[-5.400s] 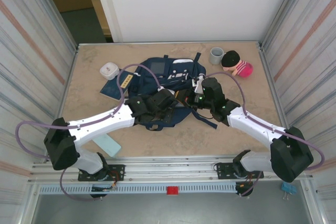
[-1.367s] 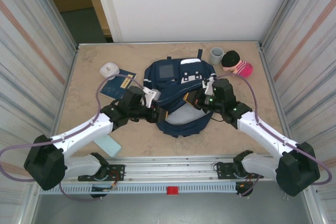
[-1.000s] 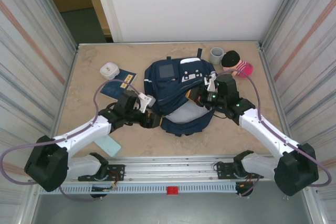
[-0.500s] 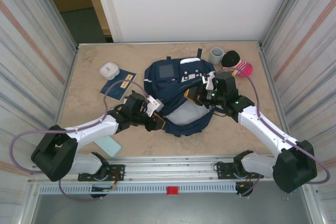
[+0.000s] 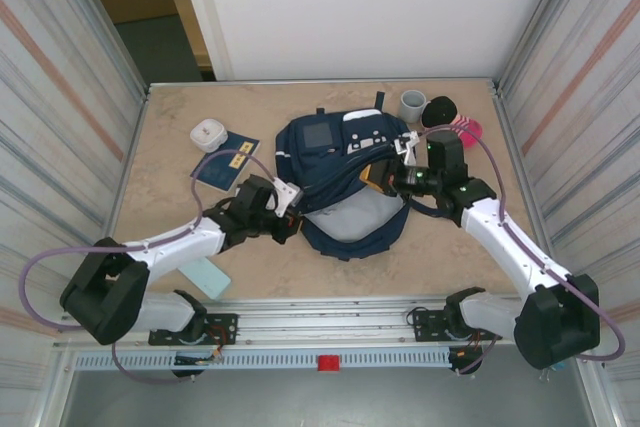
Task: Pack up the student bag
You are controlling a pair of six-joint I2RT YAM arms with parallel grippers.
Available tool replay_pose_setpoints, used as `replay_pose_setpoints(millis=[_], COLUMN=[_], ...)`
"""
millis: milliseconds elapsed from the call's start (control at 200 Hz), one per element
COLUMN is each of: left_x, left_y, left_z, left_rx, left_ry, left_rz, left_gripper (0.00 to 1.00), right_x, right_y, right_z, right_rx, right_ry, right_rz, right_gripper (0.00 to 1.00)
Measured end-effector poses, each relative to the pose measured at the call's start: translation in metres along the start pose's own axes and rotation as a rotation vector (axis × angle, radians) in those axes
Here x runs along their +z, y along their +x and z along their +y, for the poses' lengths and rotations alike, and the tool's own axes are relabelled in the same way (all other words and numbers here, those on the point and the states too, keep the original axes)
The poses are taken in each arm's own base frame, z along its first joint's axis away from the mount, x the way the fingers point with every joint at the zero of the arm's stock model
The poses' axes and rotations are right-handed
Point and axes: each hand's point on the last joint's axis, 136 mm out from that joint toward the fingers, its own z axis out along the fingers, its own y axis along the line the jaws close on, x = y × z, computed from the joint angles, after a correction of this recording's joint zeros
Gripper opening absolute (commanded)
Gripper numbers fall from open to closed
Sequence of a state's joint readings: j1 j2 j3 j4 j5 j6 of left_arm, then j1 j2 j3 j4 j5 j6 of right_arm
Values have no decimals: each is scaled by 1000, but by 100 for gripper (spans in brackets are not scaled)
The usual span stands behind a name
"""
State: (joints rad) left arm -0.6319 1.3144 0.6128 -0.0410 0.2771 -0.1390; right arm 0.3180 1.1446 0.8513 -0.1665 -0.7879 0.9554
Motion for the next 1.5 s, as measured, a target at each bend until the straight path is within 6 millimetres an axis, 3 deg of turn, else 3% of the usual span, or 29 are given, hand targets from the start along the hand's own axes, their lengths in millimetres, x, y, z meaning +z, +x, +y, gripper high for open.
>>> replay_pose_setpoints(millis=[200, 356, 446, 591, 651, 767, 842, 1107, 1343, 1498], left_x=[-3, 9, 19, 27, 26, 18, 6, -61, -91, -81], left_y=[-5, -6, -13, -35, -39, -40, -42, -67, -37, -27], left_z=[31, 67, 86, 92, 94, 95, 93, 85, 145, 185], left_rx=[-75, -163, -206, -219, -229, -272, -307, -392, -584, -636], left_ry=[-86, -161, -194, -202, -209, -224, -231, -278, -395, -437], left_rz=[-24, -1, 12, -14, -25, -30, -38, -134, -93, -5], left_gripper=[0, 0, 0, 0, 14, 50, 60, 81, 85, 86], right_x=[-21, -37, -45, -51, -51, -50, -50, -77, -97, -90], right_y=[-7, -7, -9, -15, -16, -15, -10, 36, 65, 72], right_z=[32, 55, 59, 53, 50, 46, 37, -17, -12, -6], right_rx=[-52, -87, -99, -98, -99, -98, -97, 4, -29, -95], right_ry=[-74, -138, -152, -137, -129, -111, -67, 243, 380, 387], right_rz=[22, 47, 52, 47, 44, 45, 41, 40, 80, 110], right_gripper=[1, 1, 1, 1, 10, 45, 55, 63, 66, 66])
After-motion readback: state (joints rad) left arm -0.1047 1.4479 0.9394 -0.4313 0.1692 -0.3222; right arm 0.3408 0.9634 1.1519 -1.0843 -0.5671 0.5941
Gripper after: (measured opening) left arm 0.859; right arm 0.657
